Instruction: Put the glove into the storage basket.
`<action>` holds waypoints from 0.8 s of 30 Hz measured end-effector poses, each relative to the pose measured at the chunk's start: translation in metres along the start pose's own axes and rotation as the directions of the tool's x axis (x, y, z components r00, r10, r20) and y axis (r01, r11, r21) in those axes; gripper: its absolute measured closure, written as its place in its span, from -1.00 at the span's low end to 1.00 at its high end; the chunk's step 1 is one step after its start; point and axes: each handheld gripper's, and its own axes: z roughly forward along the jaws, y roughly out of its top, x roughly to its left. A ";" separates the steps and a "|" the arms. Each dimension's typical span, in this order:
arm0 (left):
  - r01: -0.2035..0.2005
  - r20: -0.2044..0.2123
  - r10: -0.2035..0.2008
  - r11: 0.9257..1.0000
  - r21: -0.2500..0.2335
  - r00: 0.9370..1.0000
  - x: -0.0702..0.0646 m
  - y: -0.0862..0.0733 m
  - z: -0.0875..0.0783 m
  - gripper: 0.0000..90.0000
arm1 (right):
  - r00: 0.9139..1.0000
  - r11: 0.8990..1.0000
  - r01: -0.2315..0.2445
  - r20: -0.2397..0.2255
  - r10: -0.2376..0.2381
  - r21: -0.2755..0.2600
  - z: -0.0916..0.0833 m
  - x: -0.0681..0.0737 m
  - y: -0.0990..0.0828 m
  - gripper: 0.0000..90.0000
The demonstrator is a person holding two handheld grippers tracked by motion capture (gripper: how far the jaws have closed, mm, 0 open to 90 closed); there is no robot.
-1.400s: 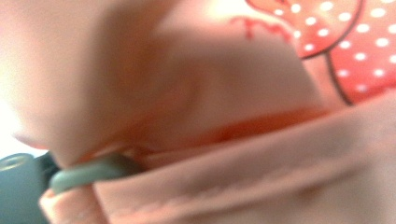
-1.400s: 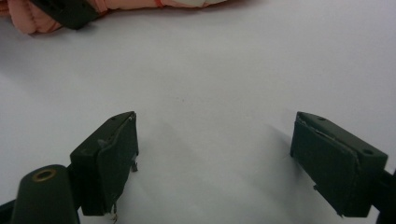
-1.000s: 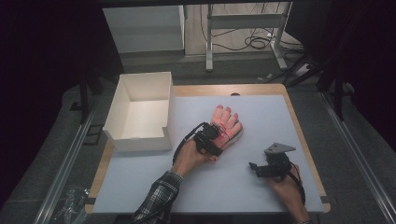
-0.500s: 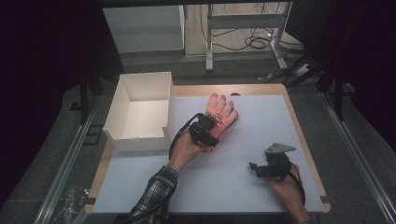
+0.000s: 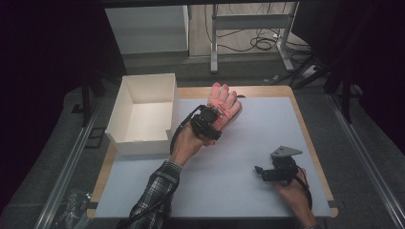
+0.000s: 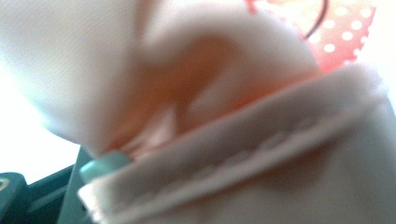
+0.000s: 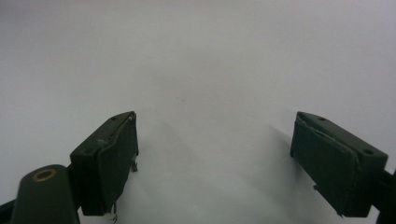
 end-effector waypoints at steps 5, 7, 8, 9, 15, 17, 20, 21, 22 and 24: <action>0.022 -0.028 -0.022 1.000 -0.011 0.999 0.009 0.004 -0.009 -0.10 | 1.000 1.000 0.000 0.000 0.000 0.000 0.000 0.000 0.000 -0.66; 0.028 -0.041 -0.028 1.000 -0.011 0.999 0.014 0.006 -0.015 -0.11 | 1.000 1.000 0.000 0.000 0.000 0.000 0.000 0.000 0.000 -0.66; 0.029 -0.048 -0.030 0.999 -0.015 0.998 0.017 0.007 -0.018 -0.11 | 1.000 1.000 0.000 0.000 0.000 0.000 0.000 0.000 0.000 -0.66; 0.034 -0.053 -0.035 0.999 -0.021 0.998 0.020 0.008 -0.022 -0.11 | 1.000 1.000 0.000 0.000 0.000 0.000 0.000 0.000 0.000 -0.66; 0.046 -0.101 -0.049 0.998 -0.037 0.994 0.034 0.013 -0.042 -0.11 | 1.000 1.000 -0.001 0.000 0.001 -0.001 0.000 0.000 0.000 -0.66; 0.059 -0.108 -0.063 0.997 -0.043 0.992 0.038 0.013 -0.047 -0.11 | 1.000 1.000 0.002 0.000 -0.002 0.000 0.000 0.000 0.000 -0.66; 0.078 -0.124 -0.084 0.996 -0.052 0.989 0.047 0.012 -0.054 -0.12 | 1.000 1.000 0.003 0.001 -0.003 -0.001 0.000 0.000 0.000 -0.66; 0.083 -0.130 -0.090 0.995 -0.054 0.987 0.050 0.012 -0.058 -0.12 | 1.000 1.000 0.001 0.000 -0.001 0.000 0.000 0.000 0.000 -0.66; 0.088 -0.135 -0.095 0.994 -0.058 0.986 0.052 0.011 -0.060 -0.12 | 1.000 1.000 0.001 0.000 -0.001 0.000 0.000 0.000 0.000 -0.66; 0.099 -0.149 -0.107 0.993 -0.061 0.983 0.059 0.010 -0.065 -0.12 | 1.000 1.000 0.001 0.000 -0.001 0.000 0.000 0.000 0.000 -0.66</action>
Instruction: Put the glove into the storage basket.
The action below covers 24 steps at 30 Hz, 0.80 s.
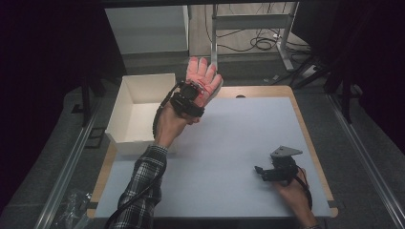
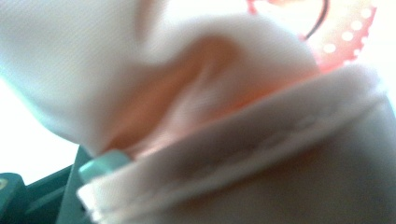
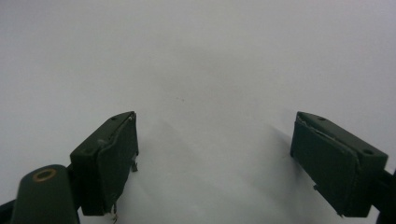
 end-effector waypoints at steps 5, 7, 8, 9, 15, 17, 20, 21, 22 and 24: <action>0.043 -0.030 -0.043 0.999 -0.010 0.999 0.017 -0.003 -0.011 -0.11 | 1.000 1.000 0.000 0.000 0.000 0.000 0.000 0.000 0.000 -0.66; 0.063 -0.043 -0.064 0.998 -0.016 0.997 0.026 -0.005 -0.016 -0.12 | 1.000 1.000 0.001 0.000 -0.001 0.000 0.000 0.000 0.000 -0.66; 0.071 -0.046 -0.071 0.997 -0.016 0.996 0.028 -0.006 -0.018 -0.11 | 1.000 1.000 0.000 0.000 0.000 0.000 0.000 0.000 0.000 -0.66; 0.079 -0.053 -0.079 0.997 -0.016 0.995 0.033 -0.007 -0.020 -0.11 | 1.000 1.000 0.001 0.000 -0.001 -0.001 0.000 0.000 0.000 -0.66; 0.130 -0.084 -0.131 0.991 -0.015 0.988 0.052 -0.016 -0.027 -0.11 | 1.000 1.000 0.001 0.000 -0.001 -0.001 0.000 0.000 0.000 -0.66; 0.142 -0.094 -0.143 0.990 -0.012 0.985 0.059 -0.020 -0.028 -0.12 | 1.000 1.000 0.001 0.001 -0.001 -0.001 0.000 0.000 0.000 -0.66; 0.171 -0.107 -0.171 0.985 -0.009 0.979 0.069 -0.027 -0.027 -0.12 | 1.000 1.000 0.001 0.001 -0.001 0.000 0.000 0.000 0.000 -0.66; 0.178 -0.110 -0.178 0.984 -0.007 0.978 0.072 -0.030 -0.027 -0.12 | 1.000 1.000 -0.001 0.000 0.001 -0.001 0.000 0.000 0.000 -0.66; 0.189 -0.114 -0.189 0.982 -0.006 0.975 0.075 -0.032 -0.026 -0.12 | 1.000 1.000 0.000 0.001 0.000 -0.001 0.000 0.000 0.000 -0.66; 0.205 -0.121 -0.203 0.979 0.001 0.972 0.081 -0.037 -0.025 -0.12 | 1.000 1.000 0.000 0.001 0.000 -0.001 0.000 0.000 0.000 -0.66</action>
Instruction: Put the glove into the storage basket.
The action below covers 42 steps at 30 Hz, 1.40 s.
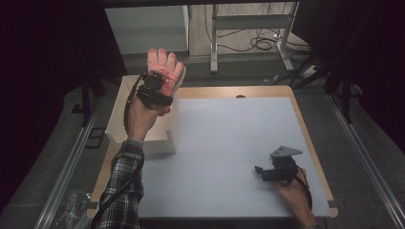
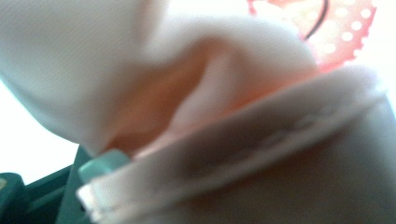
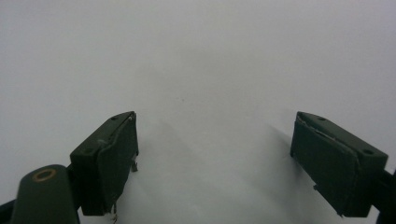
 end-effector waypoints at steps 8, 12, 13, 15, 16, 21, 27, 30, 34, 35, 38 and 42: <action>0.071 -0.027 -0.070 0.997 0.038 0.997 0.026 -0.019 0.014 -0.15 | 1.000 1.000 0.000 0.000 0.000 0.000 0.000 0.000 0.000 -0.66; 0.099 -0.027 -0.097 0.993 0.067 0.995 0.034 -0.028 0.024 -0.17 | 1.000 1.000 0.000 0.001 0.000 0.000 0.000 0.000 0.000 -0.66; 0.112 -0.027 -0.111 0.991 0.074 0.994 0.035 -0.031 0.028 -0.17 | 1.000 1.000 0.000 0.001 0.000 0.000 0.000 0.000 0.000 -0.66; 0.125 -0.022 -0.124 0.988 0.090 0.992 0.038 -0.035 0.035 -0.18 | 1.000 1.000 0.000 0.001 0.000 0.000 0.000 0.000 0.000 -0.66; 0.129 -0.020 -0.128 0.987 0.096 0.992 0.038 -0.036 0.038 -0.18 | 1.000 1.000 0.000 0.001 0.000 0.000 0.000 0.000 0.000 -0.66; 0.158 -0.011 -0.158 0.978 0.134 0.987 0.042 -0.045 0.058 -0.19 | 1.000 1.000 0.000 0.001 0.000 0.000 0.000 0.000 0.000 -0.66; 0.176 0.002 -0.180 0.966 0.190 0.984 0.041 -0.049 0.082 -0.21 | 1.000 1.000 -0.001 0.000 0.001 0.000 0.000 0.000 0.000 -0.66; 0.184 0.010 -0.191 0.957 0.223 0.982 0.039 -0.051 0.095 -0.22 | 1.000 1.000 0.000 0.000 0.000 0.000 0.000 0.000 0.000 -0.66; 0.179 0.018 -0.191 0.947 0.265 0.981 0.036 -0.050 0.108 -0.23 | 1.000 1.000 -0.001 0.000 0.001 0.000 0.000 0.000 0.000 -0.66; 0.176 0.018 -0.189 0.945 0.276 0.982 0.035 -0.049 0.110 -0.24 | 1.000 1.000 0.000 0.001 0.000 0.000 0.000 0.000 0.000 -0.66; 0.173 0.032 -0.192 0.937 0.303 0.981 0.034 -0.046 0.116 -0.26 | 1.000 1.000 0.000 0.000 0.000 0.000 0.000 0.000 0.000 -0.66; 0.161 0.065 -0.194 0.926 0.342 0.979 0.029 -0.043 0.125 -0.29 | 1.000 1.000 0.000 0.000 0.000 0.000 0.000 0.000 0.000 -0.66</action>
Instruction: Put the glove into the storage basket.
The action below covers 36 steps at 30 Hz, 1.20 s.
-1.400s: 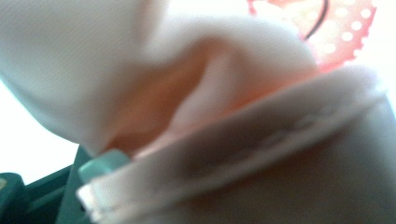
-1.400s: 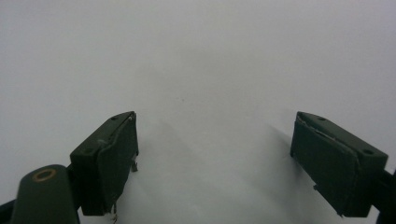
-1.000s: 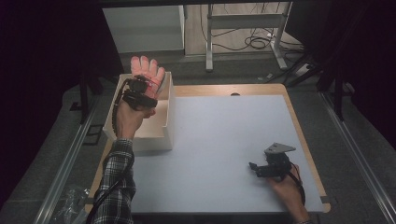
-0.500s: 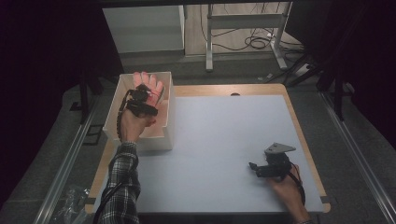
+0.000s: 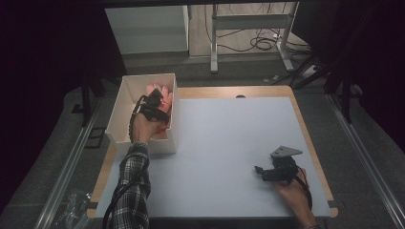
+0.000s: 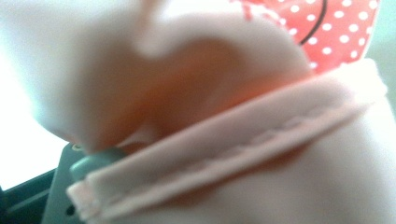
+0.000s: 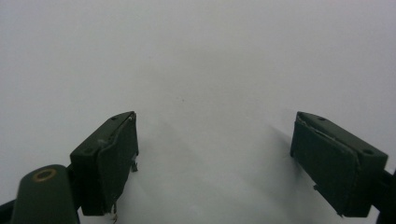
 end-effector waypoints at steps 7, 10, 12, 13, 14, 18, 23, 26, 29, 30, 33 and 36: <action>-0.006 0.008 0.006 0.999 0.046 1.000 -0.005 0.003 0.014 -0.40 | 1.000 1.000 0.000 0.000 0.000 0.000 0.000 0.000 0.000 -0.66; 0.001 0.035 -0.003 0.998 0.058 0.999 -0.002 0.002 0.016 -0.50 | 1.000 1.000 0.000 0.000 0.000 0.000 0.000 0.000 0.000 -0.66; 0.005 0.056 -0.008 0.999 0.055 0.998 0.001 0.001 0.017 -0.56 | 1.000 1.000 0.000 0.000 0.000 0.000 0.000 0.000 0.000 -0.66; 0.008 0.067 -0.011 0.999 0.049 0.998 0.002 0.001 0.017 -0.59 | 1.000 1.000 0.000 0.000 0.000 0.000 0.000 0.000 0.000 -0.66; 0.009 0.074 -0.012 0.999 0.045 0.997 0.003 0.000 0.017 -0.63 | 1.000 1.000 0.000 0.000 0.000 0.000 0.000 0.000 0.000 -0.66; 0.004 0.100 -0.007 1.000 0.028 0.995 0.006 -0.001 0.013 -0.73 | 1.000 1.000 0.000 0.000 0.000 0.000 0.000 0.000 0.000 -0.66; 0.017 0.097 -0.015 1.000 -0.015 0.995 0.008 -0.002 0.005 -0.81 | 1.000 1.000 0.000 0.000 0.000 0.000 0.000 0.000 0.000 -0.66; 0.013 0.086 -0.010 0.999 -0.035 0.996 0.008 -0.003 -0.002 -0.83 | 1.000 1.000 0.000 0.000 0.000 0.000 0.000 0.000 0.000 -0.66; 0.004 0.070 0.000 0.999 -0.052 0.998 0.007 -0.003 -0.008 -0.86 | 1.000 1.000 0.001 0.000 -0.001 0.000 0.000 0.000 0.000 -0.66; 0.003 0.067 0.001 0.998 -0.058 0.998 0.007 -0.003 -0.010 -0.86 | 1.000 1.000 0.000 0.000 0.000 0.000 0.000 0.000 0.000 -0.66; -0.006 0.051 0.009 0.998 -0.068 0.999 0.007 -0.004 -0.015 -0.88 | 1.000 1.000 0.001 0.001 -0.001 0.000 0.000 0.000 0.000 -0.66; -0.013 0.045 0.016 0.997 -0.078 0.999 0.008 -0.006 -0.020 -0.88 | 1.000 1.000 0.001 0.001 -0.001 0.000 0.000 0.000 0.000 -0.66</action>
